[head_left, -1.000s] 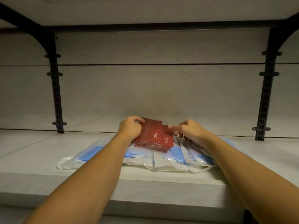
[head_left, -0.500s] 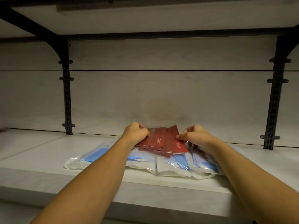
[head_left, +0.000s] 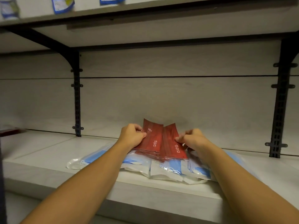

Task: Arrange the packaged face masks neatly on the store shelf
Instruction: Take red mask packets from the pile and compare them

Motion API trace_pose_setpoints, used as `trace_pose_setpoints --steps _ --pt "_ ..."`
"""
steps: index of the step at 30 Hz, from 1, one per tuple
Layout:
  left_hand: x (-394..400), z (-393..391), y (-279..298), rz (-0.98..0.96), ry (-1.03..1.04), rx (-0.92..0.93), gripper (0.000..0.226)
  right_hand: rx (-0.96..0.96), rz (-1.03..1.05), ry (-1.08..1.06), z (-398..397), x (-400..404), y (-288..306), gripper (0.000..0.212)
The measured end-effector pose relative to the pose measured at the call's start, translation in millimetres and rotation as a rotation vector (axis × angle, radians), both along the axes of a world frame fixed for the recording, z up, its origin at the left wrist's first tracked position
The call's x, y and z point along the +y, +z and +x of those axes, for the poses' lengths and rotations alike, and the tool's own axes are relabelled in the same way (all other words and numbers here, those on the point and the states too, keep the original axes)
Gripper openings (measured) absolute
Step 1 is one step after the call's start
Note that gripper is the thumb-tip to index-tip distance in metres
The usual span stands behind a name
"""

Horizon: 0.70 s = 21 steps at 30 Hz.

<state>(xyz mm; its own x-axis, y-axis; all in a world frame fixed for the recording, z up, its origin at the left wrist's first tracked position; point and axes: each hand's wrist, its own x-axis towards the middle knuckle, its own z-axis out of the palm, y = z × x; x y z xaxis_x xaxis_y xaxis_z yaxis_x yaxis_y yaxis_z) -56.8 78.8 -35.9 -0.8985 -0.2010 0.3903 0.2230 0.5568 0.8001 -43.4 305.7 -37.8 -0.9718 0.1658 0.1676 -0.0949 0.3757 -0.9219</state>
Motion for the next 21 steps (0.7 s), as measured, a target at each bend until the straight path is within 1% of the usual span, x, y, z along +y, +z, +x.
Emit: trace_pose_setpoints --steps 2,4,6,8,10,13,15,17,18,21 --pt "-2.4 6.9 7.9 0.02 -0.001 0.068 0.01 0.068 -0.006 0.013 2.1 -4.2 2.9 0.014" --pt "-9.9 14.3 16.0 0.076 0.001 0.114 0.009 0.128 -0.086 0.037 7.8 -8.5 8.5 0.007" --pt "-19.8 27.4 22.2 0.176 -0.022 0.111 0.011 0.181 -0.162 0.047 15.3 -11.1 14.6 0.012" --pt "-32.4 43.2 24.8 0.251 -0.033 0.101 0.007 0.241 -0.15 0.04 26.5 -16.0 19.9 0.012" --pt "-49.7 59.2 27.1 0.31 -0.037 0.132 0.006 0.306 -0.159 0.03 39.8 -27.5 24.8 0.011" --pt "-84.3 82.3 29.5 0.41 -0.027 0.188 0.011 0.385 -0.242 0.071 59.3 -60.5 31.8 0.019" --pt "-111.3 97.8 27.0 0.415 0.002 0.206 0.015 0.406 -0.284 0.119 70.8 -89.1 34.5 0.023" --pt "-140.6 114.1 23.3 0.403 0.02 0.215 0.021 0.41 -0.304 0.168 80.2 -121.6 34.7 0.018" --pt "-155.9 123.1 21.9 0.403 0.028 0.22 0.02 0.405 -0.302 0.188 86.0 -138.9 35.7 0.016" --pt "-202.1 150.1 20.2 0.385 0.064 0.22 0.007 0.397 -0.26 0.239 100.7 -188.1 39.4 0.017"
